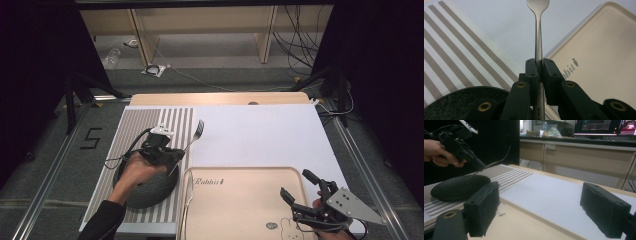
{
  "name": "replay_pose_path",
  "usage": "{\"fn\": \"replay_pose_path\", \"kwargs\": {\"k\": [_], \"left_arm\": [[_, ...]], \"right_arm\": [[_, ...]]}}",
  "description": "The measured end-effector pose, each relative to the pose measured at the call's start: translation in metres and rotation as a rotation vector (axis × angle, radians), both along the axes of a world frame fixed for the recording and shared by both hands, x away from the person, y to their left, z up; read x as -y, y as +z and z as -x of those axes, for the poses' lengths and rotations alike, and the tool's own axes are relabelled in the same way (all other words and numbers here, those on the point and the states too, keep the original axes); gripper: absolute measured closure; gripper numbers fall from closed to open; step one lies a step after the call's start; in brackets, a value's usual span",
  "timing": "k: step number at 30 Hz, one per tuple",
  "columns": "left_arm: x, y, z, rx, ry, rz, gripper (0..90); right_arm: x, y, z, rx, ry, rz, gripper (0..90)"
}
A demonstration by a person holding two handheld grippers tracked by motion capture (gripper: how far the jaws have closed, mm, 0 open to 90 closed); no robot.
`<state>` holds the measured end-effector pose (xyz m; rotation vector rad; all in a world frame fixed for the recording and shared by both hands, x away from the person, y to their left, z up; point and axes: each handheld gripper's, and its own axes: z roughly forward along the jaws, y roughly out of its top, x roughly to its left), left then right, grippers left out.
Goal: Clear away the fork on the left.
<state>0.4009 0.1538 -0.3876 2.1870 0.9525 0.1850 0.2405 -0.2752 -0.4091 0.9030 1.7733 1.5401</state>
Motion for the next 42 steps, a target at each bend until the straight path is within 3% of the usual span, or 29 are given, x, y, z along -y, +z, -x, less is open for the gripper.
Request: {"fn": "replay_pose_path", "kwargs": {"k": [16, 31, 42], "left_arm": [[0.01, -0.011, 0.019, -0.053, -0.014, 0.013, 82.5], [0.027, -0.033, 0.047, -0.132, -0.046, 0.032, 82.5], [0.053, -0.046, 0.071, -0.182, -0.122, -0.017, 82.5]], "right_arm": [[0.0, 0.0, 0.0, -0.001, 0.0, 0.001, 16.7], [0.0, 0.001, 0.001, -0.004, -0.003, -0.005, 16.7], [0.0, 0.0, 0.001, 0.002, -0.005, -0.004, 16.7]]}}
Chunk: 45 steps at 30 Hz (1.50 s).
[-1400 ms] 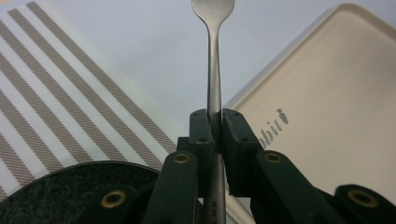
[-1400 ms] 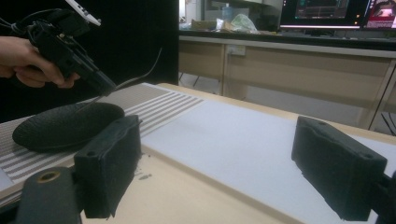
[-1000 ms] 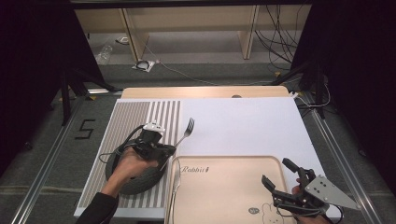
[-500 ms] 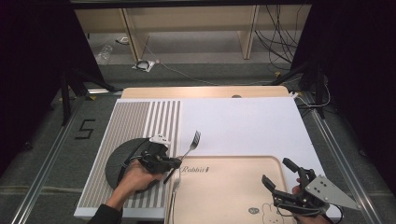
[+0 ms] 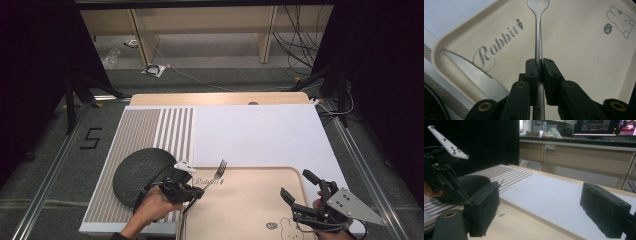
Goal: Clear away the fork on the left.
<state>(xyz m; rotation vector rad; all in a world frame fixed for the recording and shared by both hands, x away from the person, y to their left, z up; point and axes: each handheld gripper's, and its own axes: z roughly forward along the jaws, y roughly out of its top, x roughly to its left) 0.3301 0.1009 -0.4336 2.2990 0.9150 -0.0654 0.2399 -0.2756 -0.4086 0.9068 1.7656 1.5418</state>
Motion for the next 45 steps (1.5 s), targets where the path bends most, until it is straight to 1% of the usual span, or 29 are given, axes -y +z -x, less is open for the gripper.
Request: {"fn": "replay_pose_path", "kwargs": {"k": [4, 5, 9, 12, 17, 21, 25, 31, 35, 38, 40, 45], "left_arm": [[0.004, -0.001, 0.008, -0.006, -0.019, -0.008, 82.5], [0.005, -0.002, 0.01, -0.008, -0.019, -0.007, 82.5], [0.007, -0.005, 0.014, -0.019, -0.027, -0.013, 82.5], [0.008, -0.005, 0.017, -0.02, -0.034, -0.017, 82.5], [0.009, -0.006, 0.02, -0.029, -0.042, -0.021, 82.5], [0.01, -0.007, 0.022, -0.039, -0.041, -0.021, 82.4], [0.012, -0.01, 0.024, -0.06, -0.049, -0.017, 82.5], [0.017, -0.013, 0.028, -0.076, -0.078, -0.037, 82.5], [0.018, -0.014, 0.03, -0.09, -0.078, -0.036, 82.5], [0.02, -0.016, 0.032, -0.1, -0.085, -0.048, 82.4], [0.021, -0.017, 0.034, -0.105, -0.097, -0.064, 82.4], [0.024, -0.019, 0.035, -0.122, -0.104, -0.074, 82.4]], "right_arm": [[0.001, 0.0, 0.0, -0.006, -0.001, -0.001, 16.7], [0.0, 0.0, 0.0, 0.0, 0.001, 0.001, 16.7], [0.0, 0.0, 0.0, -0.005, 0.002, 0.001, 16.7], [0.0, 0.0, 0.0, -0.001, 0.001, 0.003, 16.7], [-0.001, 0.0, 0.001, -0.008, 0.001, 0.004, 16.7], [0.0, 0.0, 0.0, -0.005, 0.002, 0.002, 16.7], [-0.001, 0.0, 0.001, -0.005, 0.002, 0.004, 16.7], [-0.002, 0.0, 0.001, -0.001, 0.005, 0.008, 16.7], [-0.001, 0.0, 0.0, -0.001, 0.005, 0.008, 16.7], [-0.002, 0.0, 0.001, -0.002, 0.006, 0.007, 16.8], [-0.002, 0.0, 0.001, -0.005, 0.006, 0.005, 16.8], [-0.001, 0.0, 0.001, -0.001, 0.006, 0.008, 16.8]]}}
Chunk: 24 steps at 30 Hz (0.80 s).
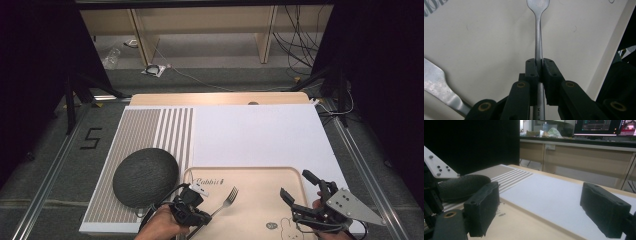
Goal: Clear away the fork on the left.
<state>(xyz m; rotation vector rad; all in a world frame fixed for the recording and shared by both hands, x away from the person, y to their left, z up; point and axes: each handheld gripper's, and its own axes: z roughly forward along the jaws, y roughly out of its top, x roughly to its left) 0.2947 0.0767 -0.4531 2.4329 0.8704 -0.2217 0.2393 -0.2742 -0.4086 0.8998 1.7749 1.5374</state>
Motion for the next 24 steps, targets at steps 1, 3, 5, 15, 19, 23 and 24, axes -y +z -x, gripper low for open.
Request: {"fn": "replay_pose_path", "kwargs": {"k": [1, 3, 5, 15, 19, 23, 24], "left_arm": [[0.0003, -0.0005, 0.0003, -0.003, -0.004, -0.003, 82.4], [0.0006, -0.0018, 0.0007, -0.01, -0.004, -0.009, 82.4], [0.0016, -0.0031, 0.0017, -0.017, -0.004, -0.019, 82.4], [0.0048, -0.0064, 0.003, -0.031, -0.009, -0.042, 82.4], [0.0078, -0.0094, 0.0044, -0.03, -0.023, -0.07, 82.3], [0.0092, -0.0101, 0.005, -0.025, -0.026, -0.082, 82.2], [0.0096, -0.0102, 0.0057, -0.02, -0.026, -0.082, 82.0]], "right_arm": [[-0.0001, -0.0001, -0.0001, 0.001, 0.0, -0.001, 16.8], [-0.0003, 0.0003, 0.0003, 0.0, 0.001, 0.0, 16.8], [0.0, 0.0009, 0.0009, 0.006, 0.003, 0.001, 16.8], [0.0001, 0.0013, 0.0013, 0.007, 0.003, 0.003, 16.8], [0.0, 0.0013, 0.0015, 0.004, 0.003, 0.001, 16.8], [-0.0003, 0.0014, 0.0018, -0.001, 0.004, 0.004, 16.8], [-0.0001, 0.0014, 0.0017, 0.001, 0.005, 0.005, 16.8]]}}
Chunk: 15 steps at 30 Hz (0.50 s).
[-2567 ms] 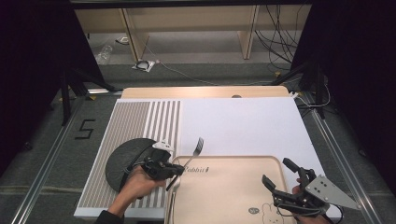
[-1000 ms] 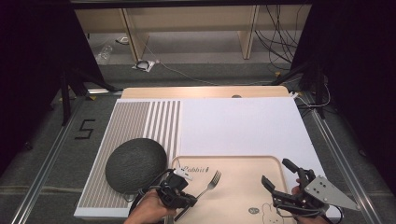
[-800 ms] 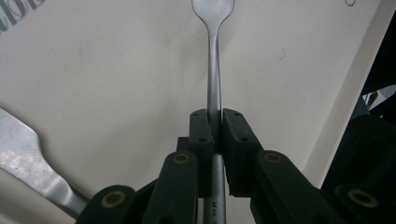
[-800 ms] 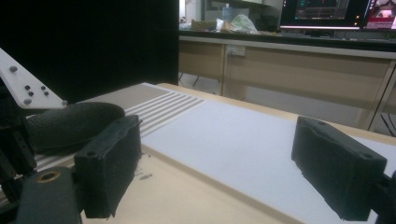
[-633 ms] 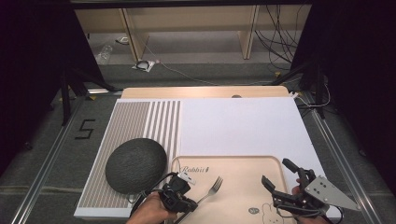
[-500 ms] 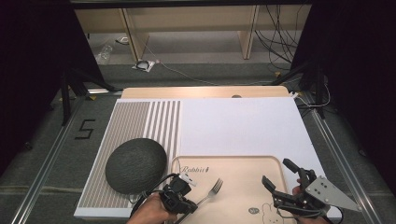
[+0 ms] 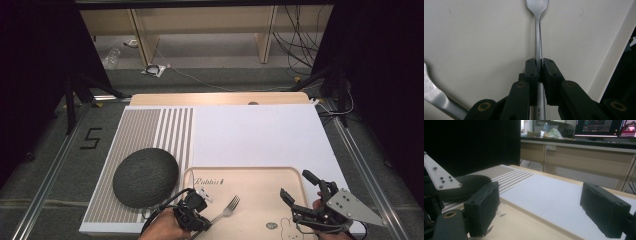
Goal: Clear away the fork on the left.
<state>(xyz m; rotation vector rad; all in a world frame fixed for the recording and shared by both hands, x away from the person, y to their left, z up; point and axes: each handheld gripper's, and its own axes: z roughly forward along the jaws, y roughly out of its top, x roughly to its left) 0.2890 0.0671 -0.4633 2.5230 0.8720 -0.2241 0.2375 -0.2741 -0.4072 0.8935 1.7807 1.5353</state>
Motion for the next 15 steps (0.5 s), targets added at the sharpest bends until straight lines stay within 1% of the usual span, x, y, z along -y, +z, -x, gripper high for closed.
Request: {"fn": "replay_pose_path", "kwargs": {"k": [3, 4, 5, 6, 7, 9, 10, 12, 15], "left_arm": [[0.001, 0.0, 0.001, 0.012, -0.006, -0.003, 80.8], [0.001, 0.0, 0.001, 0.014, -0.004, 0.008, 78.1], [0.002, 0.002, 0.001, 0.023, -0.002, 0.013, 70.5], [0.002, 0.004, 0.001, 0.046, -0.007, 0.016, 62.6], [0.002, 0.006, 0.002, 0.066, -0.015, 0.033, 58.4], [0.003, 0.009, 0.002, 0.085, -0.016, 0.056, 48.8], [0.003, 0.011, 0.003, 0.105, -0.021, 0.065, 46.0], [0.003, 0.012, 0.003, 0.135, -0.022, 0.062, 37.6], [0.004, 0.013, 0.004, 0.141, -0.026, 0.074, 31.4]], "right_arm": [[0.0, 0.0, 0.0, 0.0, 0.002, -0.001, 16.8], [0.0, 0.0, 0.0, -0.002, -0.001, 0.002, 16.8], [0.0, 0.0, 0.0, -0.001, -0.001, 0.002, 16.8], [0.0, 0.0, 0.0, 0.003, 0.001, 0.002, 16.8], [0.0, 0.0, 0.0, 0.004, 0.002, 0.001, 16.8], [0.0, 0.0, 0.0, 0.001, 0.002, 0.002, 16.8], [0.0, 0.0, 0.0, 0.001, 0.002, 0.002, 16.8], [0.0, 0.0, 0.0, 0.004, 0.003, 0.003, 16.8], [0.0, 0.0, 0.0, 0.006, 0.005, 0.001, 16.8]]}}
